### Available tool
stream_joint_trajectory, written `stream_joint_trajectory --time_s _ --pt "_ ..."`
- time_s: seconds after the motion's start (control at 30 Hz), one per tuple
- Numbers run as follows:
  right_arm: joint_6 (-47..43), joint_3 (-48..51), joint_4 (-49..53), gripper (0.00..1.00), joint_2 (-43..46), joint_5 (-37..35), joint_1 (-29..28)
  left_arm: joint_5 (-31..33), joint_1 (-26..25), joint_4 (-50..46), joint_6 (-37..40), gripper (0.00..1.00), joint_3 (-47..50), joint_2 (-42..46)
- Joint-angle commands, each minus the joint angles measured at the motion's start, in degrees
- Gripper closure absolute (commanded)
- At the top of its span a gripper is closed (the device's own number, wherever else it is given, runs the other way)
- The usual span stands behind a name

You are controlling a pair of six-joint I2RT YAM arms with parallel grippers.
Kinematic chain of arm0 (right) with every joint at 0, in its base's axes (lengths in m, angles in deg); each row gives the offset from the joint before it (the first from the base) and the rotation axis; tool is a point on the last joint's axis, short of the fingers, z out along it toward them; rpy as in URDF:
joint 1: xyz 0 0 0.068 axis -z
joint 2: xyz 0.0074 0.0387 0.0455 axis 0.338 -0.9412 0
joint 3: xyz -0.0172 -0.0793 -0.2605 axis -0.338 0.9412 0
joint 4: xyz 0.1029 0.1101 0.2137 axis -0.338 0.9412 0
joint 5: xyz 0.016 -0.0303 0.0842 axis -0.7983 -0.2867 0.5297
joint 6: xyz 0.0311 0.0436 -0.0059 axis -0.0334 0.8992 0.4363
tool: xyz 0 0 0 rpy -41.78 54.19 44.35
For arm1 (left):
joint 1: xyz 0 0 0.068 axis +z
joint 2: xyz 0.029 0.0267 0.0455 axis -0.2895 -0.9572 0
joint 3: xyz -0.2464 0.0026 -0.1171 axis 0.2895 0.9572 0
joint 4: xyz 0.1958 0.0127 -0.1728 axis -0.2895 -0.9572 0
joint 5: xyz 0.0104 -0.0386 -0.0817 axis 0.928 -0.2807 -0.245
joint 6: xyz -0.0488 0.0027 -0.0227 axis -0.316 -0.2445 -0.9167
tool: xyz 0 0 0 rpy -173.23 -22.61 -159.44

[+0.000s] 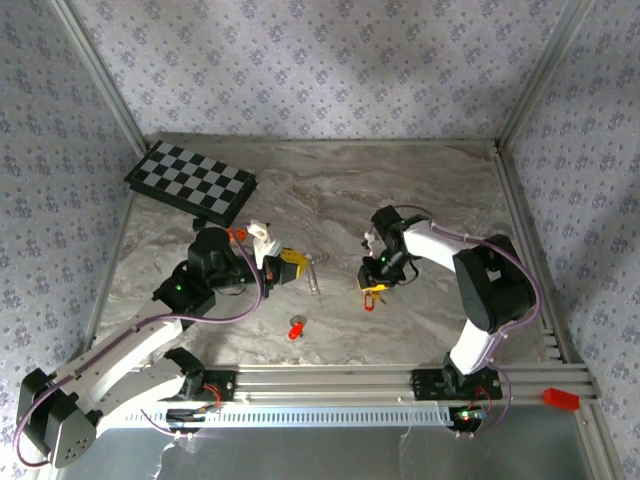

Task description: Put the keys on the keyring

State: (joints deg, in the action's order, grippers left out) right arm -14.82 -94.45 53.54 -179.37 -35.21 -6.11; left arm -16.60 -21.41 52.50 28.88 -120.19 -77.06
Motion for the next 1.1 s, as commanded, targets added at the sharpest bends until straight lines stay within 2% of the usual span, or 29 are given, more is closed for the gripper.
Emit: stream_joint_trajectory --time_s 0.0,0.53,0.7,1.07 --pt "-1.2 0.7 2.0 0.69 -0.8 0.6 -0.5 -1.9 0.2 3.1 -0.7 1.0 -0.3 1.0" --pt "-2.6 0.0 3.9 0.75 -0.8 -1.0 -1.8 -1.6 0.2 3.5 -1.0 1.0 0.0 1.4" --pt "-3.6 -1.7 5.2 0.69 0.2 -3.3 -3.1 -1.6 0.3 3.9 -1.2 1.0 0.2 1.5" --pt "-6.8 -8.0 13.1 0.61 0.8 -14.5 -10.1 -1.4 0.4 3.3 -1.9 1.0 0.3 3.2"
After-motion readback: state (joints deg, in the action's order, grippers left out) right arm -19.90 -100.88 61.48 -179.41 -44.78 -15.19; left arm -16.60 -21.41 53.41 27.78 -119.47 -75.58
